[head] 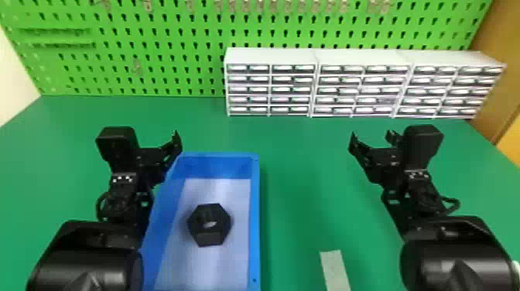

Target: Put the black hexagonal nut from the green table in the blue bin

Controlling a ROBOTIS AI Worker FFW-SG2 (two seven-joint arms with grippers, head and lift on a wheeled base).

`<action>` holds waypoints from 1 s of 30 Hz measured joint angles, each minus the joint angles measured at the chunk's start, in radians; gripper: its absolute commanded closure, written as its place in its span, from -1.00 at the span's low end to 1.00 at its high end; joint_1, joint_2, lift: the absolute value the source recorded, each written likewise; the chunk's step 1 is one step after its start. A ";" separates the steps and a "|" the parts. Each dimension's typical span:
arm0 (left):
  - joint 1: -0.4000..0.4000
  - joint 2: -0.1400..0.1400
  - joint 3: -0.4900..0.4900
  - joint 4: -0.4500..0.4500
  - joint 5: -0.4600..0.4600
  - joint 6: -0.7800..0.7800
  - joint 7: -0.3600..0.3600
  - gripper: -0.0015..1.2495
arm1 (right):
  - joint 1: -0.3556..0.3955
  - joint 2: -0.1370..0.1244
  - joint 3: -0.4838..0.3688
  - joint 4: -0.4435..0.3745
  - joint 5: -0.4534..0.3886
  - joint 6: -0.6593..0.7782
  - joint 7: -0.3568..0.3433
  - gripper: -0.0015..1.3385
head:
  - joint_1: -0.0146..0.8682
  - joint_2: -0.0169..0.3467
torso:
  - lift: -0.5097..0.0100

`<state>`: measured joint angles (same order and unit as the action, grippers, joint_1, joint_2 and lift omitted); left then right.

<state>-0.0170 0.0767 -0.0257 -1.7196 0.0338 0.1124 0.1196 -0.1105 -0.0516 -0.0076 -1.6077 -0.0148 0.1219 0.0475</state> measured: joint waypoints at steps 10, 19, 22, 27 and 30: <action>0.006 0.000 0.003 -0.006 -0.002 0.004 -0.001 -0.61 | 0.002 -0.001 -0.002 0.000 0.001 0.004 0.000 -0.35 | 0.59 -0.63 | 0.59; 0.013 0.000 0.006 -0.018 -0.005 0.018 0.000 -0.61 | 0.002 -0.001 -0.005 0.000 0.001 0.004 0.000 -0.35 | 0.59 -0.63 | 0.59; 0.013 0.000 0.005 -0.018 -0.005 0.019 0.000 -0.61 | 0.002 0.000 -0.006 0.000 0.001 0.004 0.000 -0.35 | 0.59 -0.63 | 0.59; 0.014 0.000 0.004 -0.018 -0.005 0.019 0.000 -0.61 | 0.004 0.002 -0.009 0.000 0.001 0.005 0.000 -0.35 | 0.59 -0.63 | 0.59; 0.014 0.000 0.004 -0.018 -0.004 0.019 0.000 -0.61 | 0.005 0.002 -0.009 0.000 0.001 0.005 0.000 -0.35 | 0.59 -0.63 | 0.59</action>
<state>-0.0032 0.0767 -0.0215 -1.7380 0.0295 0.1310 0.1195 -0.1059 -0.0493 -0.0167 -1.6076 -0.0138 0.1272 0.0475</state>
